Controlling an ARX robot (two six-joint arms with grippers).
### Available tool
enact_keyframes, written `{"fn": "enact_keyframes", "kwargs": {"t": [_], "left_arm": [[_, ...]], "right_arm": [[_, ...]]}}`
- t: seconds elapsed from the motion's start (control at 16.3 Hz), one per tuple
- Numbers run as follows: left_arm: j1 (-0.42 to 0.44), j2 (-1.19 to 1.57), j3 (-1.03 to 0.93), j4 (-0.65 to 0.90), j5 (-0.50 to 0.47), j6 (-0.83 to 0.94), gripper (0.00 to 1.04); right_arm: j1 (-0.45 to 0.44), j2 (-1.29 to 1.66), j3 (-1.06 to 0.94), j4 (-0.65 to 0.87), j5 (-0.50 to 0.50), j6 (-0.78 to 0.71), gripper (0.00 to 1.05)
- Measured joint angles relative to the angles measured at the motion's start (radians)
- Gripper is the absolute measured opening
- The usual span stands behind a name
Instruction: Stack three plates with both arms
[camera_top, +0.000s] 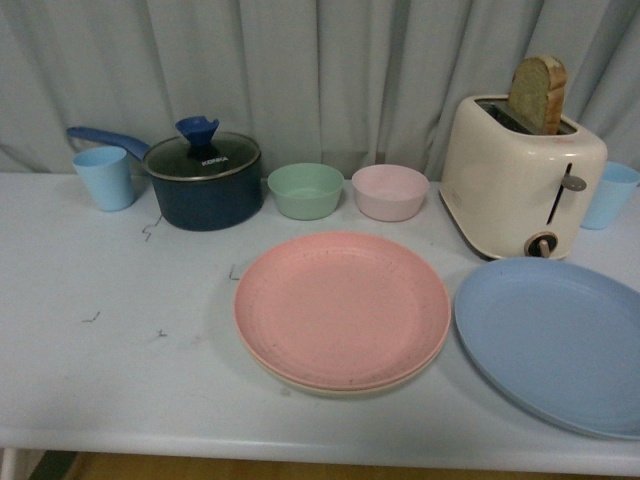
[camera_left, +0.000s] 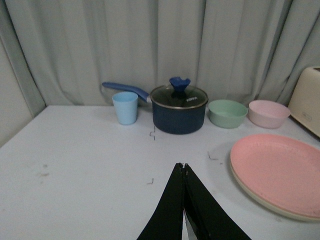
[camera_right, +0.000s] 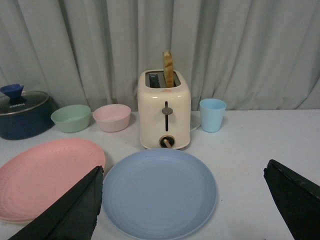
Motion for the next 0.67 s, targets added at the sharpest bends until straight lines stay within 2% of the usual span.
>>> {"fn": "enact_keyframes", "kwargs": {"t": [0.18,0.31,0.37,0.43,0.55,0.67], "left_arm": [[0.0,0.0,0.0,0.002,0.0,0.0,0.02],[0.0,0.0,0.0,0.001,0.0,-0.002,0.26],[0.0,0.0,0.0,0.001,0.0,-0.002,0.38],[0.0,0.0,0.0,0.001,0.0,-0.002,0.49],[0.0,0.0,0.0,0.001,0.0,-0.002,0.74],[0.0,0.0,0.0,0.001,0.0,-0.002,0.99]], "right_arm": [[0.0,0.0,0.0,0.0,0.0,0.0,0.98],[0.0,0.0,0.0,-0.001,0.0,0.0,0.98],[0.002,0.018,0.018,-0.072,0.022,0.019,0.98],[-0.024,0.169,0.098,-0.212,0.04,0.068,0.98],[-0.216,0.548,0.264,-0.119,-0.078,0.094,0.98],[-0.353,0.892,0.431,-0.043,-0.188,0.06,0.98]]}}
